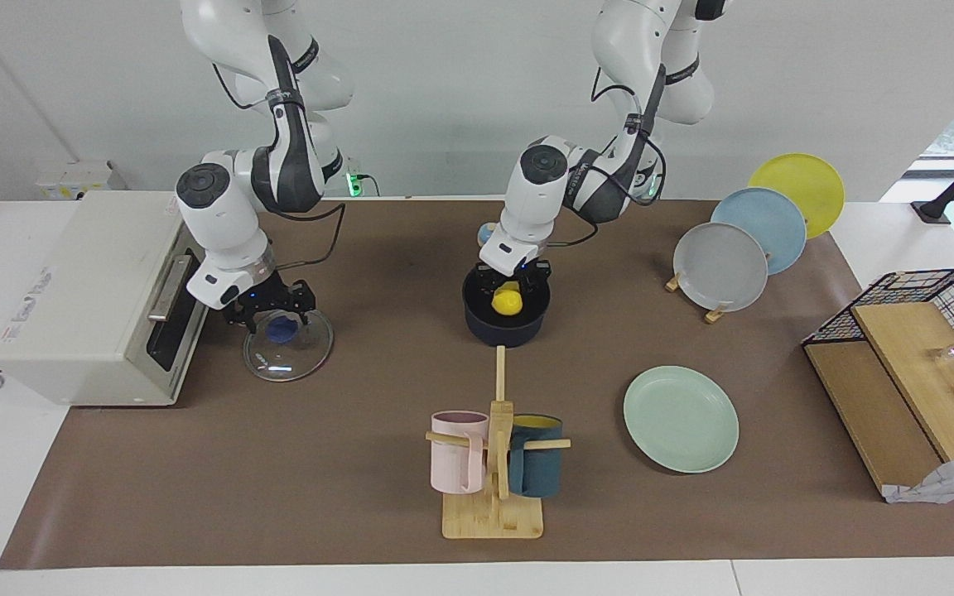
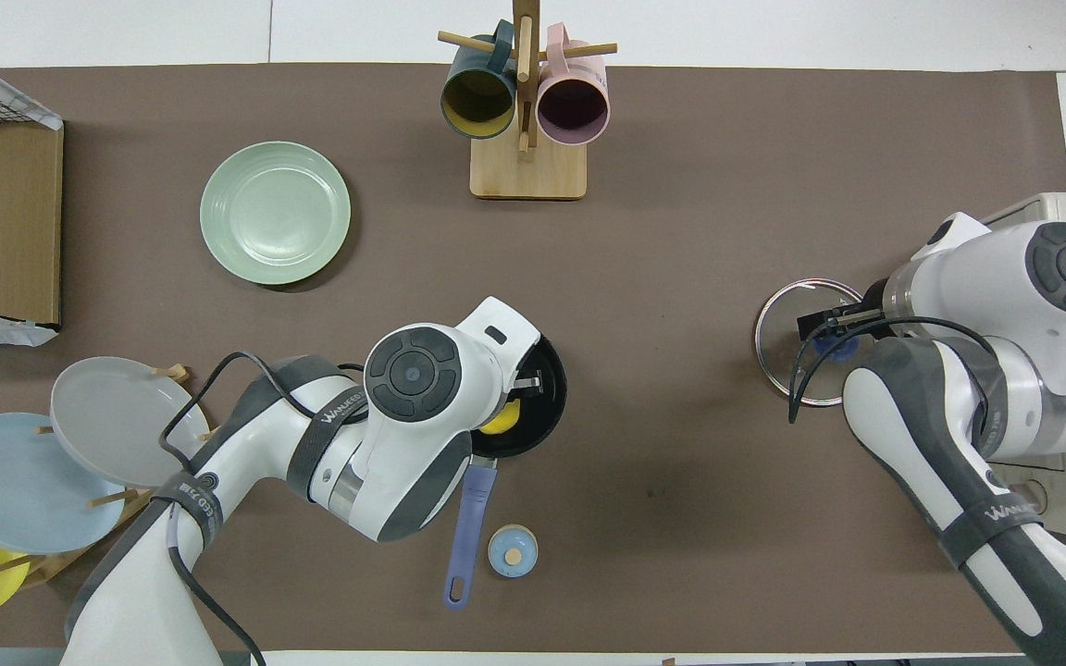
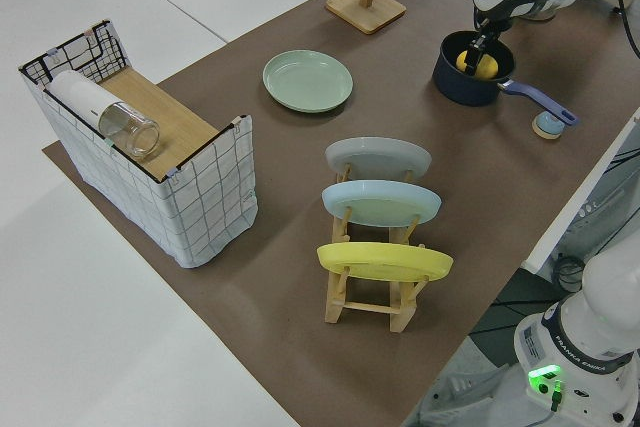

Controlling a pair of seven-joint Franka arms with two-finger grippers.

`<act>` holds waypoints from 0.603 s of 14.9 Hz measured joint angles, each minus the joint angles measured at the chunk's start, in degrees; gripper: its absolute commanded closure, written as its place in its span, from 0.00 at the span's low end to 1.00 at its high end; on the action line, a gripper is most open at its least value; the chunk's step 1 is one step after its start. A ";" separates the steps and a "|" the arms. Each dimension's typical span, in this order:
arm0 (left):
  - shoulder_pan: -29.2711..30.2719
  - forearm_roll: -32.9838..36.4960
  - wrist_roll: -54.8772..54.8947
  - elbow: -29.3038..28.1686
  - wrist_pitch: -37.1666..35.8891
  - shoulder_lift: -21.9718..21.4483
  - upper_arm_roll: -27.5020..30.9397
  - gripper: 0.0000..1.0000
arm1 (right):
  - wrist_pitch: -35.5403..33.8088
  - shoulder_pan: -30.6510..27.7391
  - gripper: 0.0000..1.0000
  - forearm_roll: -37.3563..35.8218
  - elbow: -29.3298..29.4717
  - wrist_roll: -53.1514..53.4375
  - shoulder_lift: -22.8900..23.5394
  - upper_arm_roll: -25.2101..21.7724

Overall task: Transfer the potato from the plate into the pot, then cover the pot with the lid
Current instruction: 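Release the potato into the pot while the right gripper grasps the lid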

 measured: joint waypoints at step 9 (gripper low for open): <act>-0.93 1.82 -0.03 -0.19 0.59 1.40 0.06 0.00 | 4.06 -0.19 0.00 0.06 -2.79 -0.09 0.15 0.01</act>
